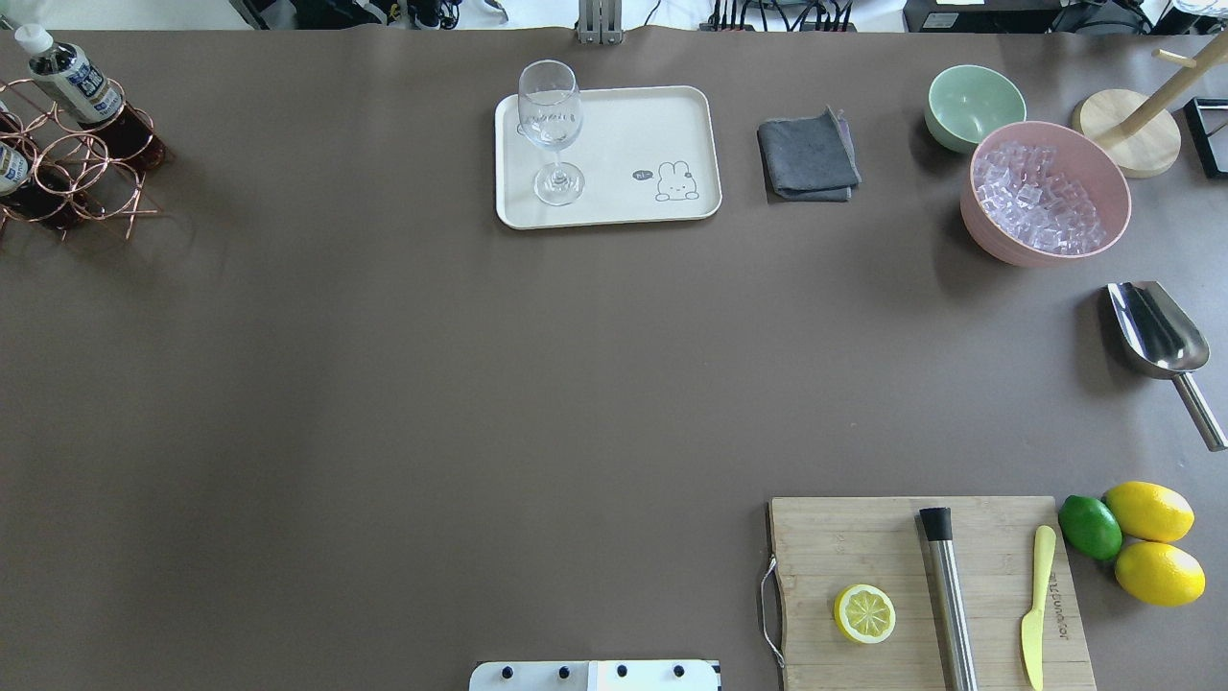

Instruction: Take tea from basket to plate

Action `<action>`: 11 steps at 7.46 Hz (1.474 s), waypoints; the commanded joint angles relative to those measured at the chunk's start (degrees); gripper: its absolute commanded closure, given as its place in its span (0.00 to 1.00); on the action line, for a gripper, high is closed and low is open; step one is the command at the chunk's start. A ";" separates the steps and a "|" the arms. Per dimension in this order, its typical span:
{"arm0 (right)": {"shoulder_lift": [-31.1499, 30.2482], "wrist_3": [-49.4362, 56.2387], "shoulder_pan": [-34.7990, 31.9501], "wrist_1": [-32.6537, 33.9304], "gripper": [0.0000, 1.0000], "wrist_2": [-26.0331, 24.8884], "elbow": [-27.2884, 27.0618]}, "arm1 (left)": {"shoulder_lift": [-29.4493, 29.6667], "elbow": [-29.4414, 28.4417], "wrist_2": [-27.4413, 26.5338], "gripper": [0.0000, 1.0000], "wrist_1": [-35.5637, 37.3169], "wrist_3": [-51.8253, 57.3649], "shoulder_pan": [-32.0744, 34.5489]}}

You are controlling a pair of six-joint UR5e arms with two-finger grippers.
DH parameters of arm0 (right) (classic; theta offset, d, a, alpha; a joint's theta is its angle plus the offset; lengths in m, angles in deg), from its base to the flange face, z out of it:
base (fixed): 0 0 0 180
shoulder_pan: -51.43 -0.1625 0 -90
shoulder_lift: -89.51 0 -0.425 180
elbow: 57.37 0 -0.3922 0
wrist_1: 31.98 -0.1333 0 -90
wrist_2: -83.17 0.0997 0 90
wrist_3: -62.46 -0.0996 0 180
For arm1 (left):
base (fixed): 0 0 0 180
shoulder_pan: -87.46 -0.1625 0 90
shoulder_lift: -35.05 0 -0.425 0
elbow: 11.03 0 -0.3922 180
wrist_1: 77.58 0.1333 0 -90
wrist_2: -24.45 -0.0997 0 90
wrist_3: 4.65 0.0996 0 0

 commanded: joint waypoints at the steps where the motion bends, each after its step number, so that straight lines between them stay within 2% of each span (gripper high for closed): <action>1: 0.14 0.00 0.24 -0.12 0.00 0.01 1.27 | -0.57 0.65 -0.71 0.02 -1.04 3.78 0.14; 3: 0.14 0.09 0.24 -0.12 0.00 0.01 1.27 | -0.75 3.01 -2.82 0.02 -0.79 12.54 0.14; 5: 0.23 0.09 0.24 -0.21 0.00 0.01 1.18 | -1.45 5.22 -2.92 0.02 -0.35 28.96 0.66; 8: 0.31 0.09 0.24 -0.12 0.00 0.01 1.18 | 2.04 5.14 -5.38 0.02 -0.17 51.37 1.98; 9: 0.31 0.00 0.41 0.05 0.00 0.79 1.18 | 4.24 4.09 -5.38 0.02 0.00 57.53 2.33; 11: 0.31 0.09 0.59 -0.21 0.00 0.62 2.06 | 11.86 -2.91 -4.77 0.03 4.55 63.36 4.61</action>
